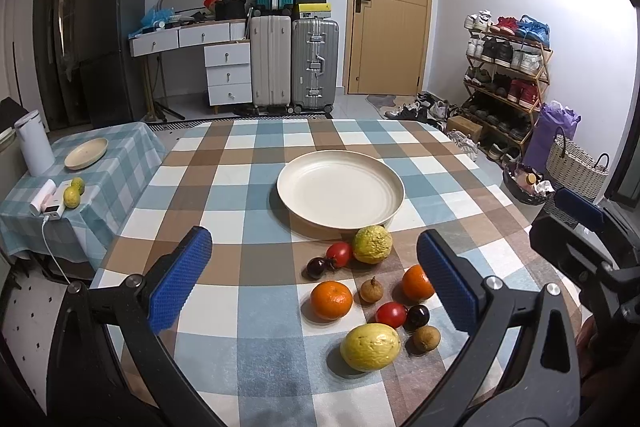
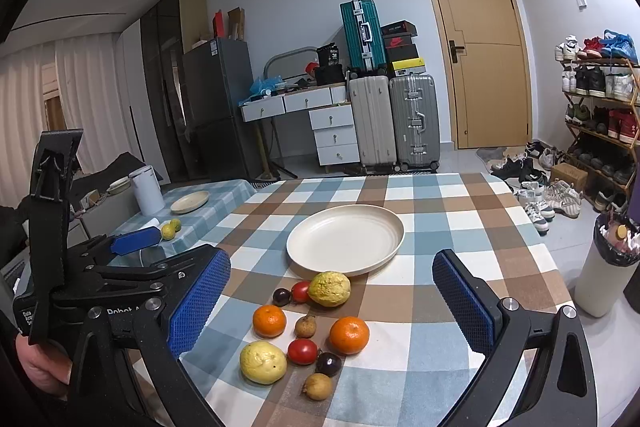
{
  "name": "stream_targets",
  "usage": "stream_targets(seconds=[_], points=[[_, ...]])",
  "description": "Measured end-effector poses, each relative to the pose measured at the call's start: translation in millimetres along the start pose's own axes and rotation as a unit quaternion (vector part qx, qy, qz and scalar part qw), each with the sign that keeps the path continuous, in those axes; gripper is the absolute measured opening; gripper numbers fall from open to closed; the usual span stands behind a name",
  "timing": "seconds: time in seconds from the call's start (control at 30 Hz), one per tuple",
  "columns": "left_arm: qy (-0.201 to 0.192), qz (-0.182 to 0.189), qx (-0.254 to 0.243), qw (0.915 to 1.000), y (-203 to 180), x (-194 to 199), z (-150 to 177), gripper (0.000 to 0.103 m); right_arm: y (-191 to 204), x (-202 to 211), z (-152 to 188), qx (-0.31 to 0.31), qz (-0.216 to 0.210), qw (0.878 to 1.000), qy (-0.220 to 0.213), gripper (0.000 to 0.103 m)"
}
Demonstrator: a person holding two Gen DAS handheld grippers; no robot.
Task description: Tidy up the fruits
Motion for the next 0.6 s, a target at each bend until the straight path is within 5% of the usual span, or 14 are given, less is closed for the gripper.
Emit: stream_targets(seconds=[0.6], points=[[0.001, 0.004, 0.0, 1.0, -0.9, 2.0, -0.8, 0.102, -1.5, 0.0, 1.2, -0.002, 0.002, 1.0, 0.002, 0.103]])
Point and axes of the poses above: each gripper's, at about its wrist camera, not at the fingertips, and x roughly against the way its jaws point, y to its left, z to its underside, the point moved 6 cm from there along -x, roughly the way its jaws point, and after that the axes turned 7 degrees about -y, right-handed, at the moved point
